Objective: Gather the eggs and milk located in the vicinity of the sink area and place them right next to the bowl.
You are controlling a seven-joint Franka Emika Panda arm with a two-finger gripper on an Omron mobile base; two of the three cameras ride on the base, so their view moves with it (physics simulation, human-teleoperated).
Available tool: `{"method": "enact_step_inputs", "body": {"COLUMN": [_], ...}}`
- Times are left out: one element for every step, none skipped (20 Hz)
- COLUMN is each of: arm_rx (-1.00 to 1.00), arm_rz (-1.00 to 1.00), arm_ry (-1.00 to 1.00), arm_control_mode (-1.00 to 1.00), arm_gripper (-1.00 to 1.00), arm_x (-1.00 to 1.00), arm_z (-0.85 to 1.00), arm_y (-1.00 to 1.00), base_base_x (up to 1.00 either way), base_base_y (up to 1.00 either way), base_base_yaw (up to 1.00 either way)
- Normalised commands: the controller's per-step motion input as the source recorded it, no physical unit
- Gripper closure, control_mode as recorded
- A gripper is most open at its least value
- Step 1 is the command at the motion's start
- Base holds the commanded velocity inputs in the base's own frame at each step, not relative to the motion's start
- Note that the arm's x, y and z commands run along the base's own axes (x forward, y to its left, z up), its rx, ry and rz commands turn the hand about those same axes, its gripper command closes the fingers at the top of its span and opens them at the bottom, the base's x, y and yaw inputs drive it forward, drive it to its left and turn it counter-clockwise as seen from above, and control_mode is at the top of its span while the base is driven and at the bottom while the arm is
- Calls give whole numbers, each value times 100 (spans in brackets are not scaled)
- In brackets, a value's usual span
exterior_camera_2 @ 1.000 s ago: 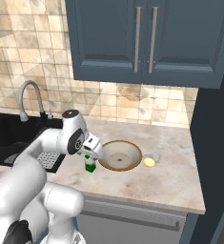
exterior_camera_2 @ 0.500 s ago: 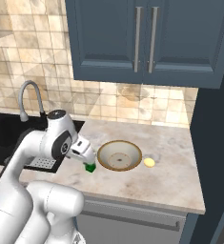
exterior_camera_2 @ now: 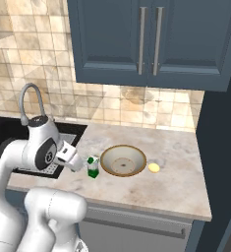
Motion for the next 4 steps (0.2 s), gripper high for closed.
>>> {"method": "enact_step_inputs", "body": {"arm_rx": [-1,-1,0,0], "arm_rz": [0,0,0,0], "arm_ry": [0,0,0,0], "arm_control_mode": [-100,-100,-100,-100], "arm_gripper": [-100,-100,-100,-100], "arm_x": [-4,0,0,0], "arm_z": [10,8,5,2], "arm_y": [49,46,42,37], "base_base_x": [0,0,0,0], "base_base_y": [0,0,0,0], "base_base_yaw": [0,0,0,0]}}
